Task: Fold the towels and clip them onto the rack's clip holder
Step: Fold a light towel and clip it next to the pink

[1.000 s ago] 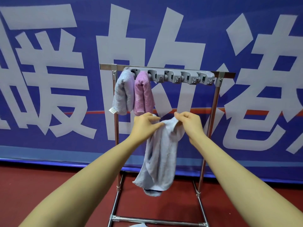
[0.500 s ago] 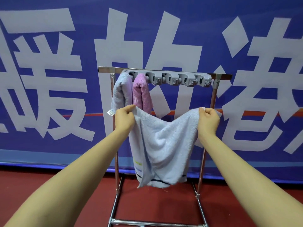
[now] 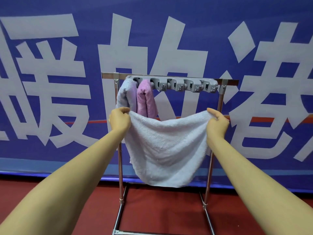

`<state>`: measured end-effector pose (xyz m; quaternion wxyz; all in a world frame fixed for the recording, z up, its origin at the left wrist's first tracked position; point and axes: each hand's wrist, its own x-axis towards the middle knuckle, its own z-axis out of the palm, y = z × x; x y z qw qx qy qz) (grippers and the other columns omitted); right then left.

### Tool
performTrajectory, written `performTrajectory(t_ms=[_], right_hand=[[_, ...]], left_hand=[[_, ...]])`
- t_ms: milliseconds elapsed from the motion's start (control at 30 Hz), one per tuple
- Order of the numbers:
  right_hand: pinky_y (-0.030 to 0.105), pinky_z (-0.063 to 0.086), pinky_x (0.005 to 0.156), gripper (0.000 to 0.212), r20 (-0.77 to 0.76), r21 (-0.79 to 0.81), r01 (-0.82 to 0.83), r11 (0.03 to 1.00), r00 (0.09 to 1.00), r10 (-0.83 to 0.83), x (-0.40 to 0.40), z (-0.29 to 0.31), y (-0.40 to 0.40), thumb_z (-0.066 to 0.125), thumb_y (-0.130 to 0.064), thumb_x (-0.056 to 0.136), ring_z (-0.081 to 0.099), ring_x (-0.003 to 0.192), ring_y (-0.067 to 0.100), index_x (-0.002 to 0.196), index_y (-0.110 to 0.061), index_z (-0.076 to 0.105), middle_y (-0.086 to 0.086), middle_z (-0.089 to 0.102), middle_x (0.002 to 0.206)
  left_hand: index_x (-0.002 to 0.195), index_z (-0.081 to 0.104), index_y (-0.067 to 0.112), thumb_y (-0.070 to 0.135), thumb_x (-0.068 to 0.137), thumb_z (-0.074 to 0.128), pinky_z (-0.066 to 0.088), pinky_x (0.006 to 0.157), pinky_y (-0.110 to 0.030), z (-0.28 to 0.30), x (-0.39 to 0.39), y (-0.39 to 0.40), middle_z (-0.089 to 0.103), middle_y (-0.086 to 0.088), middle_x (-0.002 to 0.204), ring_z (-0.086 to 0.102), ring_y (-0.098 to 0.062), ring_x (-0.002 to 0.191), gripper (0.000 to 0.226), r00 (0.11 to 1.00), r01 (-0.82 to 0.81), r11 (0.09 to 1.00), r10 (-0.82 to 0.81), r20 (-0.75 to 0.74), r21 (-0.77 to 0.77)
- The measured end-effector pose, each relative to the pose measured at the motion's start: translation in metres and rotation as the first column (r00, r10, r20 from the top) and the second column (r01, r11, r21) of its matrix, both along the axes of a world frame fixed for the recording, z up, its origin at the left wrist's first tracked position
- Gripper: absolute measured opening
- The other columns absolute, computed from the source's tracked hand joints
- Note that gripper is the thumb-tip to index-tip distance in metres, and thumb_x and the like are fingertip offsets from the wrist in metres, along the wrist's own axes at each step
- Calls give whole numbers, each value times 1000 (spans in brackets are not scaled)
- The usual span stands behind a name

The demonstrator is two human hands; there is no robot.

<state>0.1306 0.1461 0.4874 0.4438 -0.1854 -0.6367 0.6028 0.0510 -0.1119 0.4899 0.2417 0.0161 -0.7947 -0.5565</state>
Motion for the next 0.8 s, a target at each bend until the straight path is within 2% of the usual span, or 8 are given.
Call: performTrajectory(t_ms=[100,200,300,400,467,533,633,800], right_hand=[[29,30,105,49,46,72,38,997,998,-41,-1,-2,2,34,9,89,47,110,14,114,-17,65,0,56,127],[28,28,92,46,114,273,126,954,980,-162,-1,-5,3,37,7,90,34,105,17,121,-17,62,0,53,124],[28,28,88,45,206,481,142,865,941,-268,-1,-8,7,41,5,89,36,112,30,127,-12,56,11,48,125],[36,34,92,38,314,630,79,772,883,-347,1,-7,10,44,1,92,39,113,37,128,-7,52,16,46,127],[37,33,91,30,325,734,56,677,846,-423,0,-4,11,46,-2,92,46,106,36,119,-4,58,17,50,119],[37,34,88,22,316,814,43,579,803,-504,-1,-3,11,51,-4,90,51,99,33,109,-4,60,16,54,111],[40,33,89,19,279,876,37,481,775,-567,-2,-2,10,53,-1,85,47,103,33,103,-5,57,16,52,112],[37,31,84,24,257,927,-44,372,797,-546,-5,7,7,54,2,83,53,94,28,104,-8,49,11,56,103]], left_hand=[[120,63,10,-1,84,40,36,108,-44,1,-5,-3,61,-9,127,50,-29,123,44,996,69,996,-65,63,-57],[129,52,11,12,81,51,34,107,-47,3,-5,-5,43,-11,135,46,-36,119,48,978,177,947,-140,153,-267],[122,48,8,10,83,51,39,100,-48,5,-9,-6,29,-15,130,41,-44,111,39,968,192,829,-72,240,-525],[100,55,3,5,88,45,38,92,-45,5,-13,-7,37,-17,124,43,-42,103,15,988,123,728,-29,149,-675],[87,57,2,2,89,43,36,86,-40,6,-13,-7,44,-18,116,43,-39,100,14,998,61,641,-24,60,-765],[94,63,0,3,90,46,36,87,-40,7,-12,-8,45,-17,116,43,-37,104,18,999,-38,572,17,-35,-819],[97,67,7,5,89,48,32,87,-38,7,-15,-9,50,-13,114,44,-33,104,21,988,-154,440,84,-130,-885],[76,61,12,-5,78,44,23,71,-31,10,-19,-14,62,-9,77,44,-28,68,24,986,-164,396,86,-142,-903]])
